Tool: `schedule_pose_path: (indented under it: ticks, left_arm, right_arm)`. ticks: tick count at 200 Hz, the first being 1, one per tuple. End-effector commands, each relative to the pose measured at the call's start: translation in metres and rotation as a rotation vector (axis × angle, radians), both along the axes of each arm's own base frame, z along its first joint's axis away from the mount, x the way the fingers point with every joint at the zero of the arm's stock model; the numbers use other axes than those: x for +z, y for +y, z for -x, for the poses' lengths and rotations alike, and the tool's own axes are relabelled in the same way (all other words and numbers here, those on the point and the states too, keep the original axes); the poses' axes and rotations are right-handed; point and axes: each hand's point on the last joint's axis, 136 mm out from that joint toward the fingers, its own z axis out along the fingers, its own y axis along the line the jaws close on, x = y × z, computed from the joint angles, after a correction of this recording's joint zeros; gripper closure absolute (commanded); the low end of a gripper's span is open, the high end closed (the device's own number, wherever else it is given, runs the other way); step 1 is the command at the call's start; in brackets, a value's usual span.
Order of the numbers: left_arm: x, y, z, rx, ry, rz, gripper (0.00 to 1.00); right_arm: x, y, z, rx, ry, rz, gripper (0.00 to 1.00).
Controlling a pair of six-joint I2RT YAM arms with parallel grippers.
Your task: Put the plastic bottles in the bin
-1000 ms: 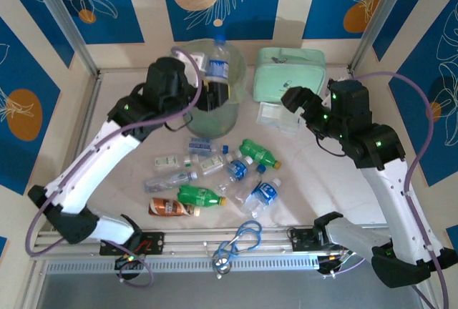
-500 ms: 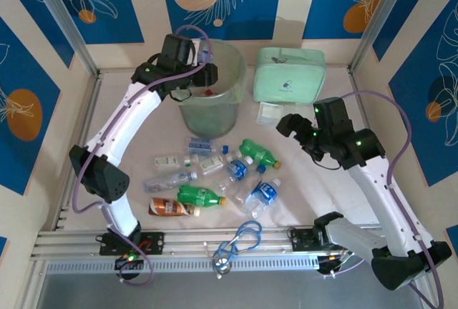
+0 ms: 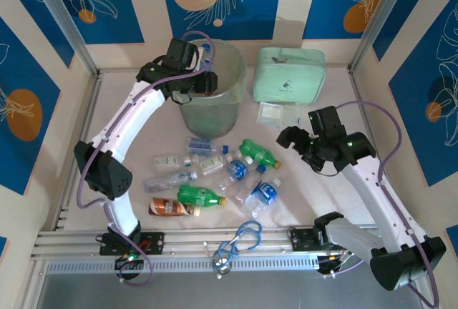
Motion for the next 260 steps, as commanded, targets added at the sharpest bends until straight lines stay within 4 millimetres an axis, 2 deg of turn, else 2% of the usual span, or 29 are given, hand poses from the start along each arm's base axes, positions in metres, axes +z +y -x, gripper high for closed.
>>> schedule_pose_path:
  ticks: [1,12,27,71,93,110,129,159,186,210,260]
  left_arm:
    - [-0.001,0.004,-0.006,0.001,-0.005,-0.023,0.38]
    - [0.0,0.004,-0.007,0.002,-0.007,-0.022,0.26]
    - [0.006,0.003,-0.007,0.0,-0.02,-0.016,0.19]
    - [0.032,0.006,-0.005,0.008,-0.071,-0.004,0.12]
    - [0.056,0.008,0.002,0.007,-0.116,0.035,0.12]
    - [0.084,0.006,0.013,-0.01,-0.163,0.106,0.12]
    - [0.116,0.0,0.035,-0.066,-0.218,0.227,0.12]
    - [0.136,-0.005,0.077,-0.161,-0.279,0.401,0.09]
    - [0.127,0.004,0.11,-0.173,-0.266,0.469,0.09]
    - [0.109,0.014,0.132,-0.179,-0.265,0.484,0.08]
    - [0.087,0.023,0.153,-0.154,-0.222,0.538,0.08]
  right_arm:
    - [-0.006,0.001,0.005,0.02,0.023,-0.007,0.04]
    - [-0.008,0.001,0.005,0.02,0.027,-0.005,0.04]
    - [-0.01,0.001,0.006,0.024,0.033,-0.004,0.04]
    - [-0.012,0.008,0.001,0.068,0.032,-0.008,0.04]
    - [-0.023,0.017,-0.004,0.139,0.074,-0.004,0.03]
    - [-0.036,0.027,-0.008,0.227,0.115,0.027,0.03]
    - [-0.049,0.034,-0.012,0.299,0.137,0.094,0.02]
    - [-0.067,0.035,-0.028,0.326,0.139,0.175,0.01]
    - [-0.08,0.046,-0.04,0.39,0.121,0.202,0.01]
    - [-0.091,0.053,-0.05,0.43,0.122,0.246,0.01]
    - [-0.116,0.067,-0.069,0.473,0.158,0.269,0.01]
